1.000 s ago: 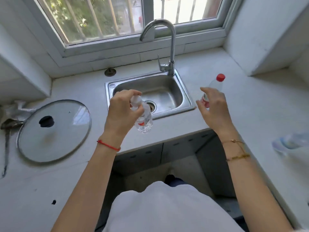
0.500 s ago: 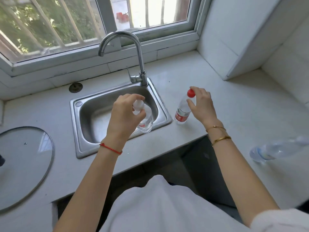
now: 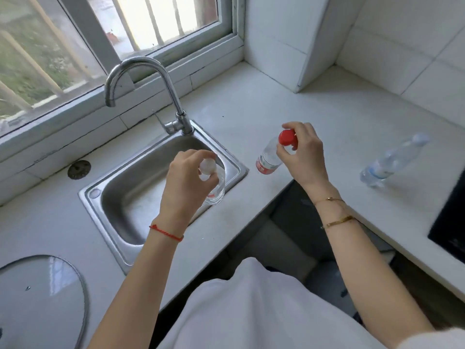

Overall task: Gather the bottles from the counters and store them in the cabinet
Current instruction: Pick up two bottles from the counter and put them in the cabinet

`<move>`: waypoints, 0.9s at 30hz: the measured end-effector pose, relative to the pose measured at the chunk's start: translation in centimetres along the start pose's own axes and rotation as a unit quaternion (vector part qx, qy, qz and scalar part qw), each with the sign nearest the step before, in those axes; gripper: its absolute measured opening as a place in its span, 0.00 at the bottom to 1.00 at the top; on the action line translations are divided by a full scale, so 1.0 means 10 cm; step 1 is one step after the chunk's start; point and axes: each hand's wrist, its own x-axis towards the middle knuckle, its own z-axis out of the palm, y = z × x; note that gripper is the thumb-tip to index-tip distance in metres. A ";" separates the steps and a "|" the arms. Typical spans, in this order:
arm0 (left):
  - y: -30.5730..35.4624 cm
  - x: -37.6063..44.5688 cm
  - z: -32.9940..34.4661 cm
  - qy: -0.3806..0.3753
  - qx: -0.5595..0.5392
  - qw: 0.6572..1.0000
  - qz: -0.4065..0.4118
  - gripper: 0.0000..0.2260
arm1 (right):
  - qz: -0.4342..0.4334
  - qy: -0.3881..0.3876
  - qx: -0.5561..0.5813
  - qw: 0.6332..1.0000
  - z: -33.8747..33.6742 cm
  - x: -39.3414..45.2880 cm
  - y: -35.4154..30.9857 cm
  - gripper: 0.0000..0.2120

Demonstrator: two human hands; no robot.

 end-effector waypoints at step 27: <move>1.43 -1.82 0.76 -0.305 -0.096 0.906 0.279 0.17 | 0.290 0.223 -0.089 0.926 -1.55 -3.89 -0.15 0.16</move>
